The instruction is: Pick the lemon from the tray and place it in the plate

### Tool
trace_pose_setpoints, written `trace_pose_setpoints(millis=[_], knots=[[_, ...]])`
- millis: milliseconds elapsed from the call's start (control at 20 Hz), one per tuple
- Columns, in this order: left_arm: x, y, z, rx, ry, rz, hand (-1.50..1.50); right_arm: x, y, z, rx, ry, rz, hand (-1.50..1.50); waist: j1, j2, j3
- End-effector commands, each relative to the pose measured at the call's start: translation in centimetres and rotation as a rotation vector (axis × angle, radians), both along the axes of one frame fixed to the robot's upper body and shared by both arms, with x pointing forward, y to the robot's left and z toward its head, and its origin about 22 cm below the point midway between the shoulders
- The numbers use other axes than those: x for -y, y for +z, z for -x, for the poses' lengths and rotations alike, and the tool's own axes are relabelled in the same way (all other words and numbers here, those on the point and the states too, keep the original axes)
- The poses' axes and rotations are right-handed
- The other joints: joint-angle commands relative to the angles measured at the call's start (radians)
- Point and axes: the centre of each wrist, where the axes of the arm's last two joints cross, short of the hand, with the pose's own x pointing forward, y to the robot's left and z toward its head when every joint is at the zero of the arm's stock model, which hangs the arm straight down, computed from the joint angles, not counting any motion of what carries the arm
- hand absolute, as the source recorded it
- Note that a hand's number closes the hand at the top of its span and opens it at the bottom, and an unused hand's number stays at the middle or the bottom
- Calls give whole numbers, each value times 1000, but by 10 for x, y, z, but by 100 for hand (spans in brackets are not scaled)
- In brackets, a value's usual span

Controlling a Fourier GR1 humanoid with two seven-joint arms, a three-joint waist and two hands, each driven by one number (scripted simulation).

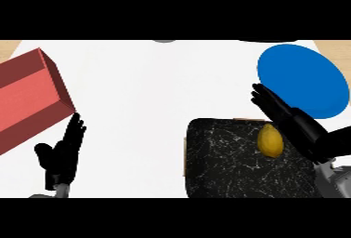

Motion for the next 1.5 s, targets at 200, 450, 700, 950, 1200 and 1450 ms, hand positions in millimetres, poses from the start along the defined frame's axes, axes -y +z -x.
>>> trace_pose_setpoints(millis=[200,450,700,950,1200,1450], knots=[[-9,17,-7,-38,-4,-101,0,30,25,16,144,-101,-368,150,-29,-8,21],[-2,9,-7,-67,-18,-69,0,90,93,0,562,-310,564,150,-74,-16,12],[13,12,-8,-72,-69,-39,0,44,-43,23,305,-575,-282,-150,-26,4,32],[24,24,-21,-65,-103,-70,0,85,-90,54,427,-280,-207,-150,-2,3,22],[32,21,-18,-77,-101,-52,0,105,-59,36,488,-269,199,-150,3,1,18],[16,27,-19,-94,-99,-53,0,121,-4,24,469,-248,464,-150,3,-3,17]])
